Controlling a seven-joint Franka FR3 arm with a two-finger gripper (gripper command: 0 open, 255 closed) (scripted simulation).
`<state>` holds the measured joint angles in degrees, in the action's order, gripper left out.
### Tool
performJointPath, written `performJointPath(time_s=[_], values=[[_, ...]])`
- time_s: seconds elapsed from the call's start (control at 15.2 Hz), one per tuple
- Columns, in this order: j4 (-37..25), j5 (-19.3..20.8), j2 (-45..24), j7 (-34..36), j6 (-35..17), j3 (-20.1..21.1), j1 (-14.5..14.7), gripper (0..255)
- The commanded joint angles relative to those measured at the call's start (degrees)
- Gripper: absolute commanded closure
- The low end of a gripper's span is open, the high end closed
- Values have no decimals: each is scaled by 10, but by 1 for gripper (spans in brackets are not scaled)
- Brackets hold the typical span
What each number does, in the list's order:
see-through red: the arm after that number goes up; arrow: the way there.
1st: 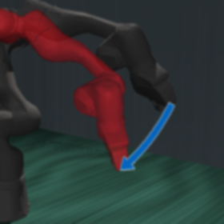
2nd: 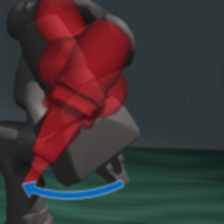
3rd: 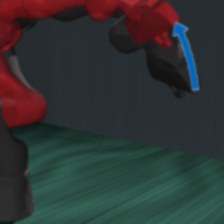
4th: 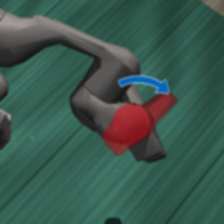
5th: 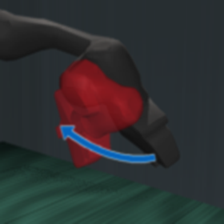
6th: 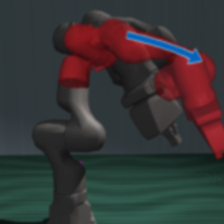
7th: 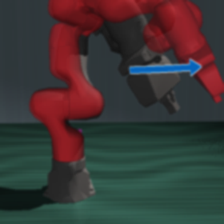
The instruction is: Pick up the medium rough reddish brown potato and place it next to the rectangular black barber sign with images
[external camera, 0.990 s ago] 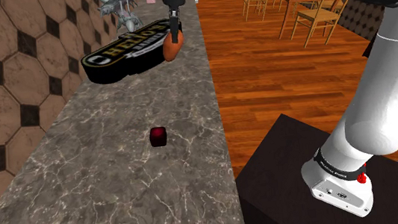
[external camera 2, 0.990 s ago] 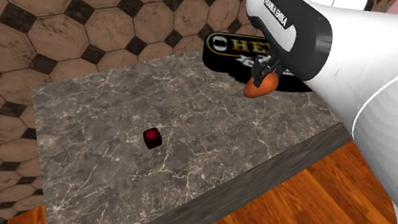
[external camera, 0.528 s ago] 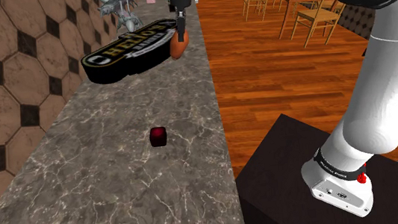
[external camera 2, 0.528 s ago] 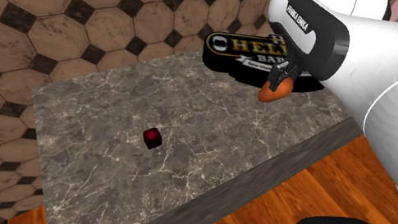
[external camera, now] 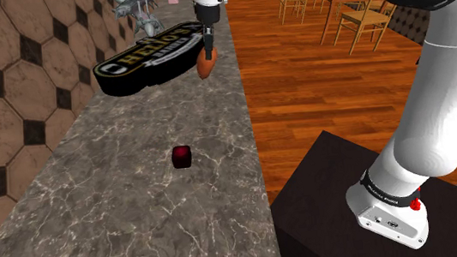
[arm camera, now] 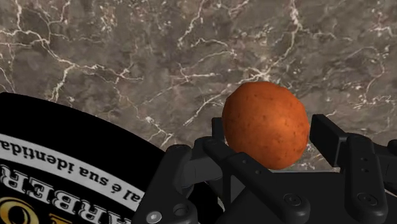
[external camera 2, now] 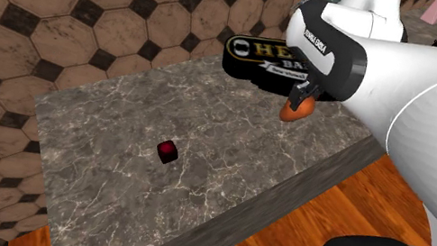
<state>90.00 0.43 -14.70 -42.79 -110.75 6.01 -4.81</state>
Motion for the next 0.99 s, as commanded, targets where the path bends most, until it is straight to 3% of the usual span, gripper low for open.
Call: performJointPath(time_s=[0.0, 0.92], values=[[15, 0, 0, -1, -15, 0, -1, 255], [94, 2, -22, 0, -117, -1, 0, 255]])
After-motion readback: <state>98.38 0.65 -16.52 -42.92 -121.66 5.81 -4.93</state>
